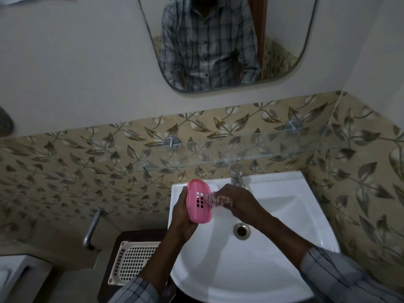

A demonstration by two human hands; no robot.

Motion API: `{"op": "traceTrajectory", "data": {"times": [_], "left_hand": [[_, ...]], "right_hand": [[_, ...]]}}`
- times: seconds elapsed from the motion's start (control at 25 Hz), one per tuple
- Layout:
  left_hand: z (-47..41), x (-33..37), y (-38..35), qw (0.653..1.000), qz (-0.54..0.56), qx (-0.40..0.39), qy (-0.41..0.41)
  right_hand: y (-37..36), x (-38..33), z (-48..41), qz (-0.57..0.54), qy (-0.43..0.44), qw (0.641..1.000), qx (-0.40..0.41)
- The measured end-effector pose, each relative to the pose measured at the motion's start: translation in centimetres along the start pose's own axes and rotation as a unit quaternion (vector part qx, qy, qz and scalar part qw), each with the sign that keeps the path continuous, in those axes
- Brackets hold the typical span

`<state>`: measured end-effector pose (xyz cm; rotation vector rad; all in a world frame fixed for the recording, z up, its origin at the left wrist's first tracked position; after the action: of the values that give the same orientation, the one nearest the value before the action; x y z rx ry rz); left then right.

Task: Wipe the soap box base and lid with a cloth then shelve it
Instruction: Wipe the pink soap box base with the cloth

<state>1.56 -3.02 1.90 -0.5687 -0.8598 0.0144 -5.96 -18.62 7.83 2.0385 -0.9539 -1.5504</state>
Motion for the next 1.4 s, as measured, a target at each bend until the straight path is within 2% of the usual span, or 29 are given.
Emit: {"op": "traceTrajectory", "data": {"times": [0.08,0.16,0.2,0.24,0.32,0.4,0.44,0.52,0.6,0.64,0.76,0.8,0.88,0.96,1.04,1.12,1.16,1.2,1.28,1.36,1.4], "left_hand": [[-0.2,0.1,0.2,0.999,0.031,-0.014,0.007],[-0.5,0.1,0.5,0.999,0.040,-0.019,0.014],[-0.5,0.0,0.8,0.999,0.039,-0.025,0.016],[-0.5,-0.1,0.9,0.999,0.040,-0.031,0.019],[-0.4,-0.5,0.8,0.997,0.044,-0.046,0.033],[-0.3,-1.1,0.0,0.996,0.050,-0.064,0.046],[-0.3,-1.3,-0.3,0.996,0.052,-0.064,0.044],[-0.6,-1.3,-0.3,0.996,0.060,-0.050,0.037],[-1.1,-0.7,0.8,0.998,0.038,-0.015,0.052],[-1.1,-0.2,1.4,0.998,0.029,-0.005,0.056],[-1.0,0.7,1.6,0.995,0.057,-0.045,0.072],[-0.8,0.6,1.6,0.993,0.069,-0.050,0.086],[-0.5,-0.2,1.0,0.985,0.093,-0.072,0.126],[-0.4,-1.1,0.5,0.976,0.108,-0.106,0.157],[-0.3,-1.4,0.0,0.975,0.136,-0.108,0.142],[-0.2,-1.3,-0.6,0.964,0.193,-0.145,0.107],[-0.3,-1.3,-0.6,0.959,0.213,-0.162,0.095],[-0.4,-1.2,-0.4,0.956,0.227,-0.166,0.087],[-0.6,-1.5,0.2,0.952,0.241,-0.165,0.088],[-0.7,-1.4,0.0,0.947,0.247,-0.181,0.098],[-0.9,-1.3,0.0,0.953,0.228,-0.172,0.096]], "right_hand": [[1.0,2.0,0.3,-0.143,-0.141,0.973,0.109],[-0.4,3.4,0.7,-0.350,-0.306,0.878,0.112],[-0.8,3.8,0.8,-0.398,-0.359,0.838,0.106],[-0.6,3.6,0.7,-0.390,-0.375,0.834,0.109],[0.7,2.2,-0.1,-0.267,-0.315,0.898,0.153],[0.9,-1.3,-0.6,-0.170,-0.195,0.948,0.186],[-0.1,-2.9,-0.5,-0.156,-0.140,0.963,0.169],[-3.3,-4.7,0.5,-0.152,-0.070,0.982,0.084],[-4.4,-4.6,1.6,-0.208,-0.072,0.976,0.002],[-3.9,-3.8,1.5,-0.264,-0.100,0.959,0.005],[-0.5,0.6,0.9,-0.360,-0.240,0.885,0.171],[0.1,0.9,0.3,-0.385,-0.254,0.864,0.204],[0.4,-0.5,-1.3,-0.409,-0.194,0.867,0.208],[-0.5,-2.6,-2.1,-0.405,-0.109,0.896,0.144],[-2.3,-2.8,-1.4,-0.322,-0.066,0.943,0.051],[-2.8,-2.4,-0.3,-0.156,0.016,0.988,0.015],[-2.9,-2.7,0.4,-0.069,0.071,0.995,0.009],[-3.2,-3.3,0.9,0.032,0.126,0.991,0.003],[-4.1,-4.8,1.6,0.221,0.215,0.951,0.011],[-4.2,-6.0,2.4,0.287,0.264,0.920,0.035],[-4.0,-6.3,2.5,0.287,0.261,0.921,0.033]]}}
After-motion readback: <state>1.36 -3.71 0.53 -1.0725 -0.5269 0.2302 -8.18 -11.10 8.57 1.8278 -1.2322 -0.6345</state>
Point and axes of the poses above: each hand's wrist, its own z-axis away from the middle knuckle, its own y-axis out of the back of the hand, x = y × z, the point moved 6 cm from there along -z, towards the middle knuckle, and after that the axes turned 1 degree about y, right-handed, at the moved point
